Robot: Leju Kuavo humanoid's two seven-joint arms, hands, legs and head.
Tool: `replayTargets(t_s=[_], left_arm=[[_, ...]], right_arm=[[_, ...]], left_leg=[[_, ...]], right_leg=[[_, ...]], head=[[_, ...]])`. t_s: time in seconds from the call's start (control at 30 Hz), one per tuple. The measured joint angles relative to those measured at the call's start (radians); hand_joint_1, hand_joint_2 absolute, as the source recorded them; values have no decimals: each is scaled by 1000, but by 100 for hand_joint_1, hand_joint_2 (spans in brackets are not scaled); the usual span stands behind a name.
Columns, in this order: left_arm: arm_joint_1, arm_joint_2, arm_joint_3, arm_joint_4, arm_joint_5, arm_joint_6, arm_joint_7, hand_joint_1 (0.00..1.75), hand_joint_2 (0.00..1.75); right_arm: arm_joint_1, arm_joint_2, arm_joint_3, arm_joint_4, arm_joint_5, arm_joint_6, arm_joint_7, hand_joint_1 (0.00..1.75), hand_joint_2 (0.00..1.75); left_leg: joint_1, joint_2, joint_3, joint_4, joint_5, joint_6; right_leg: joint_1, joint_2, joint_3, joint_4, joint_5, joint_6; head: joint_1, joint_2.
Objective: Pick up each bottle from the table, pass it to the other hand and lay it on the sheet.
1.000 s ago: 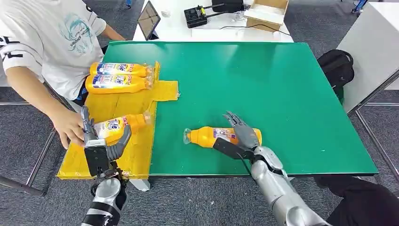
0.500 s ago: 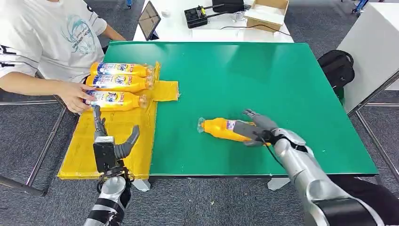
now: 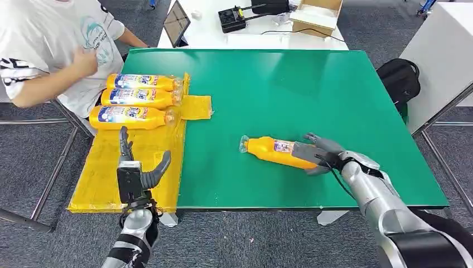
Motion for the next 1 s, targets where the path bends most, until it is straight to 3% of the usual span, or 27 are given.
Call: replayTargets(t_s=[0.03,0.07,0.1,0.13,0.2,0.63,1.0], left_arm=[[-2,-1,1,4,0,-2,0,0,175],[-4,-1,2,7,0,-3,0,0,175],[-6,-2,2,12,0,-5,0,0,175],[-8,-2,3,15,0,-8,0,0,175],[-11,-2,3,19,0,-8,0,0,175],[-27,-24,1,57,-2,-8,0,0,175],[-27,-26,1,65,-1,-2,0,0,175]], right_arm=[[0,-9,5,0,-6,13,0,33,175],[0,-15,9,0,-10,22,0,70,175],[0,-21,14,0,-13,29,0,129,175],[0,-27,17,1,-15,32,0,154,175],[0,-32,21,2,-17,34,0,175,175],[78,47,34,15,-96,-190,-16,175,175],[127,108,23,0,-122,-312,-69,175,175]], left_leg=[[0,0,0,0,0,0],[0,0,0,0,0,0],[0,0,0,0,0,0],[0,0,0,0,0,0],[0,0,0,0,0,0],[1,5,3,0,-1,0],[1,5,4,0,-1,0]], right_leg=[[0,0,0,0,0,0],[0,0,0,0,0,0],[0,0,0,0,0,0],[0,0,0,0,0,0],[0,0,-1,0,0,0],[1,4,0,0,0,0],[1,5,1,0,0,0]], head=[[0,0],[0,0],[0,0],[0,0],[0,0],[0,0],[0,0]])
